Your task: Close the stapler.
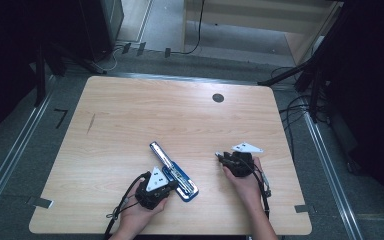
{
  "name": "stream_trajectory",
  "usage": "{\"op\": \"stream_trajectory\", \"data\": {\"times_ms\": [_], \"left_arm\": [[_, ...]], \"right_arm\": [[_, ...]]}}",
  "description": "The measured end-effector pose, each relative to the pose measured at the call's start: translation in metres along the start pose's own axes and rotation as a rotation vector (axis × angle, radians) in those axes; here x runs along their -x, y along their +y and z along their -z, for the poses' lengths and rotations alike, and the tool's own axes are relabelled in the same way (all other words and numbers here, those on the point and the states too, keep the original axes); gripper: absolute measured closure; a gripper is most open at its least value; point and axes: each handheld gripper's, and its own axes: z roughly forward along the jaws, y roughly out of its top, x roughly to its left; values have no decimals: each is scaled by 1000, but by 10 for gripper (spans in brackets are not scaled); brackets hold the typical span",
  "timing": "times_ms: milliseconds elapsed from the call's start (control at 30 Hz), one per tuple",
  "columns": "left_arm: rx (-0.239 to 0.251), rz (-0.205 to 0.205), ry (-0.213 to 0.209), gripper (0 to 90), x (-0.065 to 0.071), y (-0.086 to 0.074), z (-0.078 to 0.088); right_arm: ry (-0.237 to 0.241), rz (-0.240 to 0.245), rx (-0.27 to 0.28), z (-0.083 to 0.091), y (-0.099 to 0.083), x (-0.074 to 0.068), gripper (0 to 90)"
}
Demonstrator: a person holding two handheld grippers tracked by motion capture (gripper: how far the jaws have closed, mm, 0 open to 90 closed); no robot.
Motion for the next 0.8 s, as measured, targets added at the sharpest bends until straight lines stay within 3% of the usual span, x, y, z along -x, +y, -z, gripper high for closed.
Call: {"op": "stream_trajectory", "data": {"times_ms": [200, 400, 800], "left_arm": [[0, 0, 0, 900, 0, 0, 0], [0, 2, -2, 900, 0, 0, 0], [1, 1, -1, 900, 0, 0, 0]], "right_arm": [[-10, 30, 3, 0, -2, -4, 791], [-16, 27, -3, 1, -2, -6, 799], [52, 66, 24, 24, -2, -32, 799]]}}
